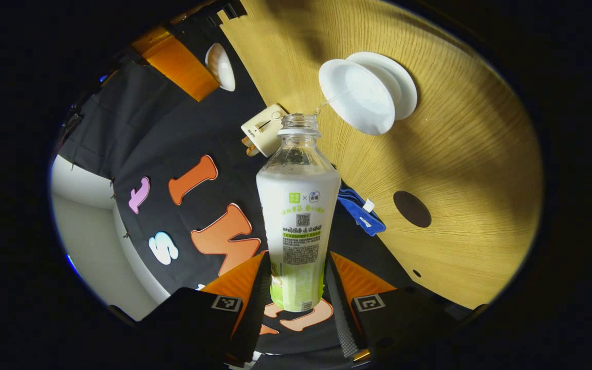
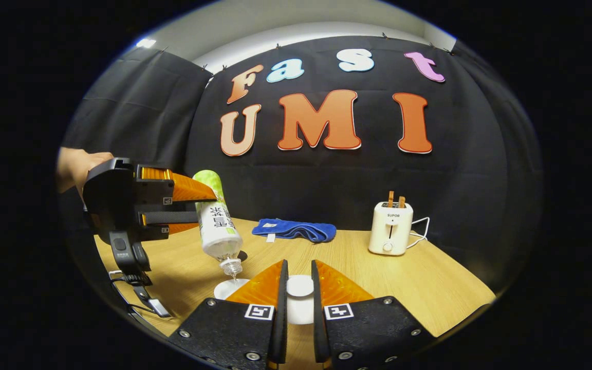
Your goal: Open the teacup lid with one hand, grasp the water bottle and pour water into the teacup with the other hand; after pouring, place the water bottle on the coaster and then close the teacup lid.
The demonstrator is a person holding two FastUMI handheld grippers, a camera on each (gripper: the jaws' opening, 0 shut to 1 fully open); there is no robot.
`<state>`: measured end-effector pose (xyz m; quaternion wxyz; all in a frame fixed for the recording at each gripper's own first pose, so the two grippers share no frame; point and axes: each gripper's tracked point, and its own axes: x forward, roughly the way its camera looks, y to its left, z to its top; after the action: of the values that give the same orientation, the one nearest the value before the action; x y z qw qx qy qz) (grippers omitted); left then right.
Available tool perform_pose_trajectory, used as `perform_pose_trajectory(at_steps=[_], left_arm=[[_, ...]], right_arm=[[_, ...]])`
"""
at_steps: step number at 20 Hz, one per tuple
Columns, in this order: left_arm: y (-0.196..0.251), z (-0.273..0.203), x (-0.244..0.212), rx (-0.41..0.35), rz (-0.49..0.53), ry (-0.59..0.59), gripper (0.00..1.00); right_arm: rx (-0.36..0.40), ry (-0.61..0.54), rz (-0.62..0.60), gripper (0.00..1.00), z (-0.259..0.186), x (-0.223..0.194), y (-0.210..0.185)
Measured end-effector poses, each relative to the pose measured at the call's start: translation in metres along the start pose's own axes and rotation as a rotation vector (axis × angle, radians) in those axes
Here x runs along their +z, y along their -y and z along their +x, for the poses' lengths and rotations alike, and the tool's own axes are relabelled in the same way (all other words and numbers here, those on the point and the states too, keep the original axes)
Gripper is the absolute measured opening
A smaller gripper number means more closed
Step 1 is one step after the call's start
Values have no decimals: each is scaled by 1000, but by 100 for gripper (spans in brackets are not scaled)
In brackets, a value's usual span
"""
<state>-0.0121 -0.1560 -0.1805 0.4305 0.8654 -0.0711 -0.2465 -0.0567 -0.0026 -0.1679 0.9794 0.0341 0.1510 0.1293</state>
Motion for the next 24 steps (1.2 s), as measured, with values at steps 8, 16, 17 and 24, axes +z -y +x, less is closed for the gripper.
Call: perform_pose_trajectory(at_steps=[8, 16, 17, 24], left_arm=[[26, -4, 22, -56, -93, 69, 64], [26, 1, 2, -102, -497, 74, 65], [18, 2, -6, -81, -553, 65, 61], [-24, 11, -75, 106, -1111, 6, 64]], right_arm=[[35, 20, 52, 22, 1, 9, -10], [31, 38, 69, 22, 6, 23, -11], [30, 46, 68, 22, 6, 29, -10], [12, 80, 68, 21, 15, 47, -5]])
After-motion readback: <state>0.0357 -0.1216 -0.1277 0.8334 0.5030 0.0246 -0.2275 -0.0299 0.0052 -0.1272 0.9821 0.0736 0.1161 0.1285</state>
